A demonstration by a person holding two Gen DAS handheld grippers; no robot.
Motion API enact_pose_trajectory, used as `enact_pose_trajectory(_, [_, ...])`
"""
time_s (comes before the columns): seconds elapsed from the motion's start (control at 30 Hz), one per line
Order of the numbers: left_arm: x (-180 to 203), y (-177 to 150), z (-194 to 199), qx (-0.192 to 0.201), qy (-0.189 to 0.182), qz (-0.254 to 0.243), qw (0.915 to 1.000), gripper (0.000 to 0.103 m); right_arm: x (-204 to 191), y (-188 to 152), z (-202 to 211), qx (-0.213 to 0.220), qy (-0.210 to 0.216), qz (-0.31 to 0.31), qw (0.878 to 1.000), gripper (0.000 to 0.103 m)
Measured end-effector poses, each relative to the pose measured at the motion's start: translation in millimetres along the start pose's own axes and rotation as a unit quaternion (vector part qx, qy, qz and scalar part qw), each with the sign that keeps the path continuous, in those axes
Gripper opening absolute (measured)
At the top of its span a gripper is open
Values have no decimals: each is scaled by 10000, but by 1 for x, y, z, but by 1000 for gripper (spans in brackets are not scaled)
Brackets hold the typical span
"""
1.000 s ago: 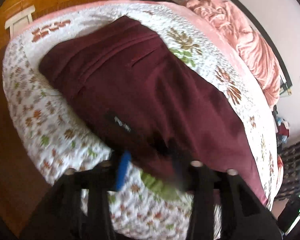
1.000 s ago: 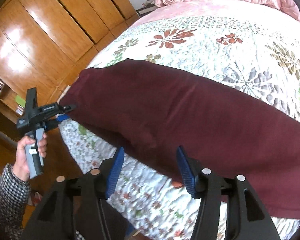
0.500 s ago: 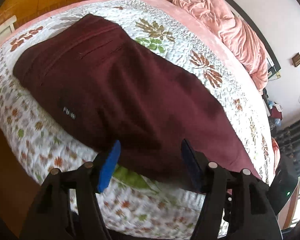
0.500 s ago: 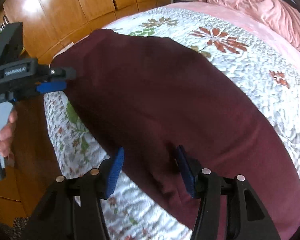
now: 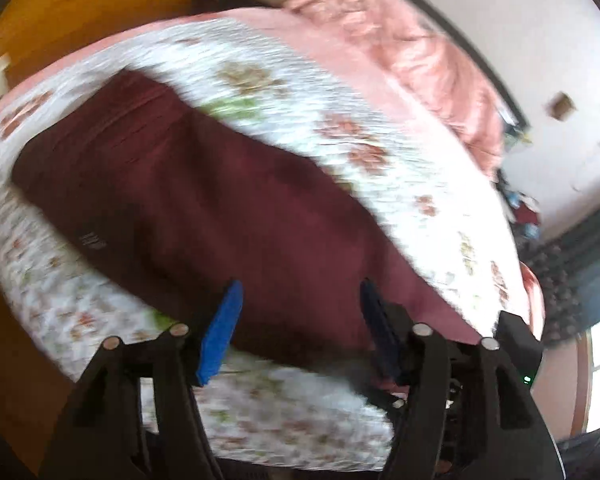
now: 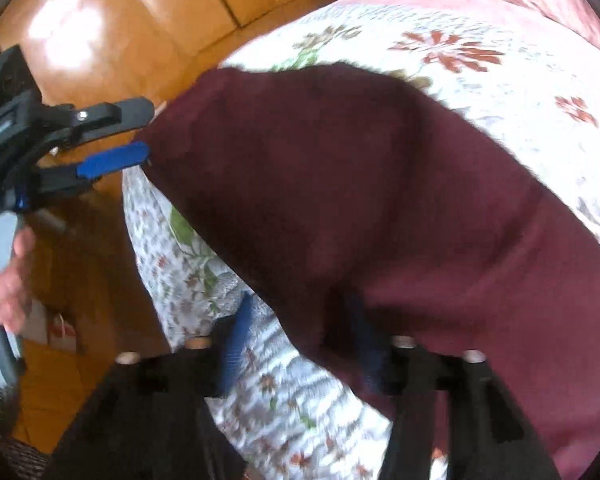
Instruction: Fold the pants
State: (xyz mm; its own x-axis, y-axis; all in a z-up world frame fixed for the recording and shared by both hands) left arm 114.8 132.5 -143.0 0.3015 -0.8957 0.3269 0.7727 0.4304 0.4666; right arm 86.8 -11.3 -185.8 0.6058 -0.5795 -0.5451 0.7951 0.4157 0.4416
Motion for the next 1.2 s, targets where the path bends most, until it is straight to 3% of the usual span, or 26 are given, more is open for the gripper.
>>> enact_pose_trajectory(0.1, [31,-8,-18,-148,-143,-344,9992,66,15,-14,47,447,191,-582,9971,54])
enact_pose_trajectory(0.2, [55,-33,-53,-635,-230,-630,9957,65,52,-44,99,907,219,-1521,9840,54])
enact_pose_trajectory(0.3, [55,-64,-94,-1085,187,-966,9892,65,96,-89,156,1406,38,-2391,9608,55])
enact_pose_trajectory(0.43, [53,-68,-102,-902,318,-1136,9889,65,154,-157,224,1904,-323,-3306,9238,56])
enact_pose_trajectory(0.53, [72,-62,-81,-655,216,-1011,9925,66,175,-194,260,2218,-431,-3696,9013,56])
enact_pose_trajectory(0.67, [135,-75,-64,-414,-169,-1510,9875,72,191,-227,282,2368,-554,-4052,8813,57])
enact_pose_trajectory(0.83, [195,-111,-91,-722,-327,-2049,9756,72,216,-245,287,2499,-506,-4286,8668,55])
enact_pose_trajectory(0.97, [192,-129,-118,-1076,-163,-2018,9734,72,239,-247,291,2747,-498,-4444,8512,55])
enact_pose_trajectory(1.1, [180,-131,-116,-1071,-216,-2019,9733,72,258,-236,290,3166,-158,-4532,8331,56])
enact_pose_trajectory(1.17, [180,-131,-115,-1108,-239,-1986,9735,72,262,-232,292,3245,-169,-4461,8339,39])
enact_pose_trajectory(1.2, [180,-131,-115,-1129,-253,-1940,9741,72,264,-231,294,3319,-219,-4440,8320,21])
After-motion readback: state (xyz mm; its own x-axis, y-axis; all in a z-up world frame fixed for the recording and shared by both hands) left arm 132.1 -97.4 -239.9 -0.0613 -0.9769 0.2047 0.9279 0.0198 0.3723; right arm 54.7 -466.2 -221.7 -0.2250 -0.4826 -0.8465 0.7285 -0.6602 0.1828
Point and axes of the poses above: each gripper's, at about its wrist camera, not at the fingertips, and z roughly against the way its jaws point, x to its right, y to its top, the point moved 9 cm from there along -z, roughly the way its jaws point, and after that the axes turned 13 degrees about y, right-handed, at the moved point
